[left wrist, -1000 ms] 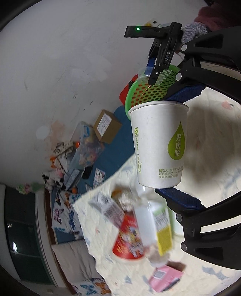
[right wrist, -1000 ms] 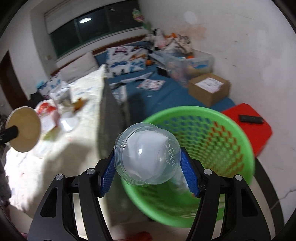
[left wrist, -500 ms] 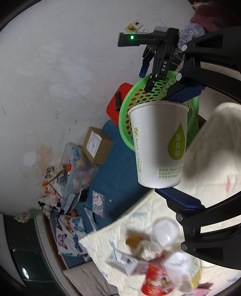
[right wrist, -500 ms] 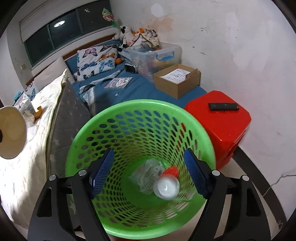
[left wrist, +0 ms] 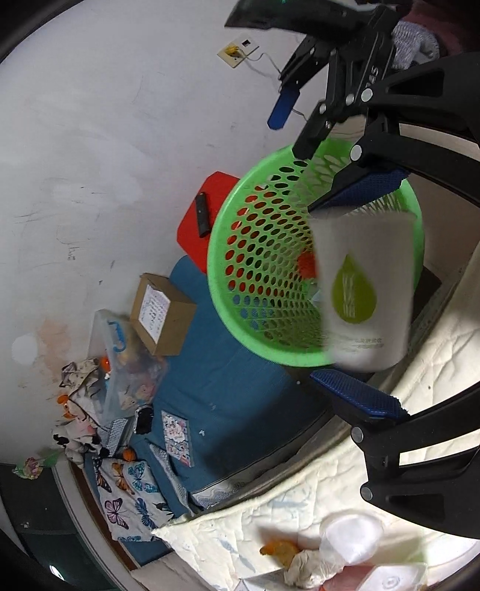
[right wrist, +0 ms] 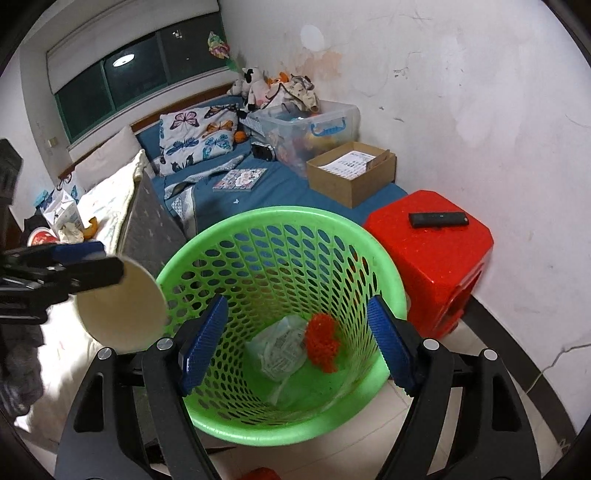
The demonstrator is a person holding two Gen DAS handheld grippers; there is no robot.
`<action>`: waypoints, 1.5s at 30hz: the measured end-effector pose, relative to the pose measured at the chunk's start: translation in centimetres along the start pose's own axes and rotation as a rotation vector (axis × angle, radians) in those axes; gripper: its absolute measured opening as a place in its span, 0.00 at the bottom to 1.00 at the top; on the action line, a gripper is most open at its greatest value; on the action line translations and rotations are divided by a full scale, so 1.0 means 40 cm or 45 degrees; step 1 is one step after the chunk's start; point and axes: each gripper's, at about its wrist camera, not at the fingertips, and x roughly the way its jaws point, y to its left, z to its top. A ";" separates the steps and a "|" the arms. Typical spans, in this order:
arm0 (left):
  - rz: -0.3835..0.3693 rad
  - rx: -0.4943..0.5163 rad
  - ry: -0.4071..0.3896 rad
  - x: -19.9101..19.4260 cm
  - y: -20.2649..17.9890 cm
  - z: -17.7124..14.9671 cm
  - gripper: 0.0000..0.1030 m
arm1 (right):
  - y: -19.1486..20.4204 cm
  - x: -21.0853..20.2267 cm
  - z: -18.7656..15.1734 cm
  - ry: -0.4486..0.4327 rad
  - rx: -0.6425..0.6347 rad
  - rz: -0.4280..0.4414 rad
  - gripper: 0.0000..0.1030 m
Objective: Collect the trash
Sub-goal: 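Move both tools back over the bed toward the remaining trash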
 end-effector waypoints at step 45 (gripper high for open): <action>0.532 -0.605 -0.236 -0.483 0.497 -0.392 0.83 | 0.634 0.115 0.053 0.094 -0.486 0.509 0.79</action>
